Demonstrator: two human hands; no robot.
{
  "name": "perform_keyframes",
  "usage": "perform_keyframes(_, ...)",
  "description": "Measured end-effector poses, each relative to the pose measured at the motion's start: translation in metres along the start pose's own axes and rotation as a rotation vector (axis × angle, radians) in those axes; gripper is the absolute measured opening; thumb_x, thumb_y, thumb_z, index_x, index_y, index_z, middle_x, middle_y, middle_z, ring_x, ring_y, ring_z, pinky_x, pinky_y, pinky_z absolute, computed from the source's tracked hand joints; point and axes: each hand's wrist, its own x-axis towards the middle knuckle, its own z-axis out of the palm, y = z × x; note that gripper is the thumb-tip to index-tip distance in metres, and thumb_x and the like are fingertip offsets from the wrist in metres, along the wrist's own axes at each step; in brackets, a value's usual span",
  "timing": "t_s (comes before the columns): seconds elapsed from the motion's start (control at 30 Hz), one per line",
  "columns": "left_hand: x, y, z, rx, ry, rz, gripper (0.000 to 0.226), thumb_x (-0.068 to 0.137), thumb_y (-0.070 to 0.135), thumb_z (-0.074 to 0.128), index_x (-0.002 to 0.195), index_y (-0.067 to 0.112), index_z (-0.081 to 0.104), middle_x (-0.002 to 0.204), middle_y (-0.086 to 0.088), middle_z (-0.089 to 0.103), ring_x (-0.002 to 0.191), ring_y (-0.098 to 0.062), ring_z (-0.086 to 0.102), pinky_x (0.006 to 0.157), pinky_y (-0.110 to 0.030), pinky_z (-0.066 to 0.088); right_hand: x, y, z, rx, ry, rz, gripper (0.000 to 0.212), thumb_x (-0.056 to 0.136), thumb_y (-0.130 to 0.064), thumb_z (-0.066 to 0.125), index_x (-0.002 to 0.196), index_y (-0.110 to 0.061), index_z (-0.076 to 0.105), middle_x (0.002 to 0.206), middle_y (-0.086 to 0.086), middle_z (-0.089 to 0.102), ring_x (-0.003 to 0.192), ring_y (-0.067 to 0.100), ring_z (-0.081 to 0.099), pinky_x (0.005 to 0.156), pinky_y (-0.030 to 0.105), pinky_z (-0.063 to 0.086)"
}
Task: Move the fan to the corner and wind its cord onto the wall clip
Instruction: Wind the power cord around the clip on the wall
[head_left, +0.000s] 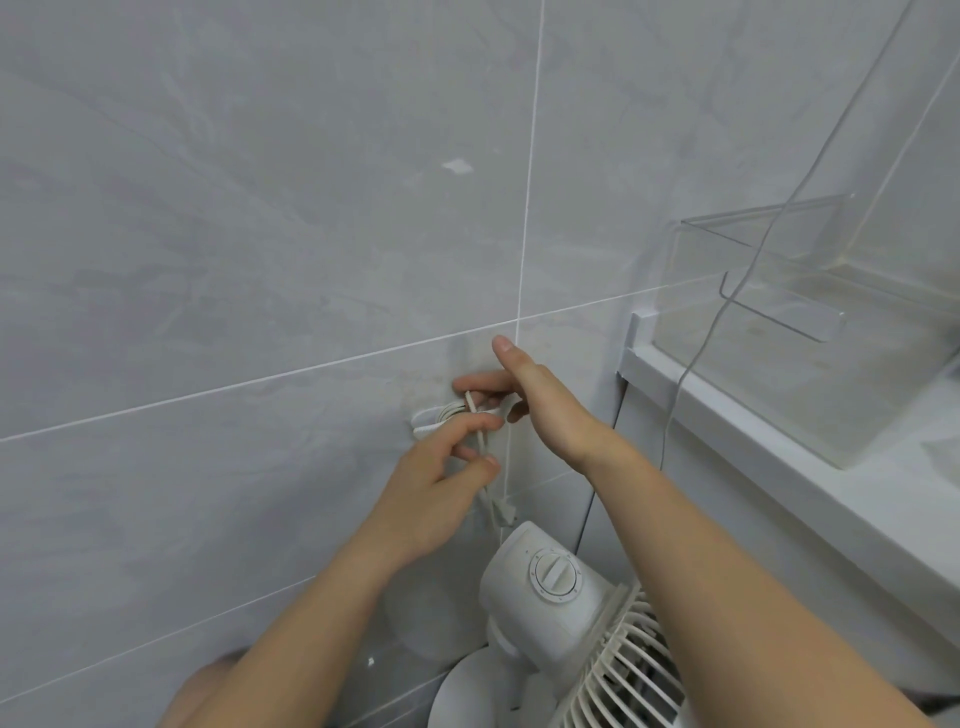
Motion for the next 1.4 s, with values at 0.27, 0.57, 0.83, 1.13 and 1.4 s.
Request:
perform_keyframes(0.27, -0.008, -0.028, -0.025, 0.176, 0.207, -0.036, 0.02, 0.087, 0.026, 0.062, 0.105, 0.035, 0.065, 0.095, 0.016, 0.063, 0.08, -0.006, 0.054, 0.07, -0.018, 0.039, -0.004, -0.006, 0.005, 0.009, -0.03, 0.031, 0.081, 0.087, -0.077, 0.023, 0.118, -0.025, 0.077, 0.114, -0.011, 0.077, 0.107, 0.0, 0.064, 0.089, 0.027, 0.038)
perform_keyframes(0.57, -0.014, -0.039, -0.017, 0.445, 0.329, -0.067, 0.03, 0.089, 0.028, 0.058, 0.117, 0.037, 0.058, 0.096, 0.015, 0.057, 0.088, -0.015, 0.059, 0.074, -0.033, 0.047, -0.002, 0.001, 0.004, -0.009, -0.045, -0.008, 0.078, 0.09, -0.076, 0.023, 0.115, -0.026, 0.078, 0.114, -0.012, 0.078, 0.113, 0.004, 0.065, 0.096, 0.033, 0.044)
perform_keyframes(0.83, -0.015, -0.041, -0.013, 0.537, 0.343, -0.117, 0.036, 0.092, 0.03, 0.052, 0.128, 0.035, 0.055, 0.108, 0.009, 0.065, 0.105, -0.019, 0.062, 0.075, -0.032, 0.043, -0.01, 0.009, -0.013, -0.015, 0.126, -0.025, 0.05, 0.102, -0.039, 0.051, 0.065, -0.009, 0.067, 0.07, 0.007, 0.072, 0.063, 0.019, 0.057, 0.068, 0.041, 0.05)
perform_keyframes(1.13, -0.006, -0.04, 0.002, 0.421, 0.104, -0.192, 0.051, 0.089, 0.027, 0.055, 0.14, 0.03, 0.051, 0.1, -0.001, 0.074, 0.09, -0.018, 0.07, 0.081, -0.032, 0.052, -0.009, 0.033, -0.002, -0.389, -0.293, 0.242, 0.024, 0.094, -0.023, 0.064, 0.11, -0.011, 0.077, 0.107, 0.006, 0.078, 0.082, 0.014, 0.065, 0.077, 0.032, 0.059)
perform_keyframes(1.4, 0.007, -0.021, 0.007, -0.181, -0.031, -0.336, 0.045, 0.086, 0.025, 0.063, 0.13, 0.029, 0.06, 0.081, -0.003, 0.071, 0.051, -0.018, 0.06, 0.056, -0.027, 0.046, -0.002, 0.039, 0.0, -0.473, -0.36, 0.316, 0.027, 0.099, -0.02, 0.057, 0.121, -0.012, 0.071, 0.109, 0.004, 0.071, 0.09, 0.014, 0.06, 0.07, 0.023, 0.055)
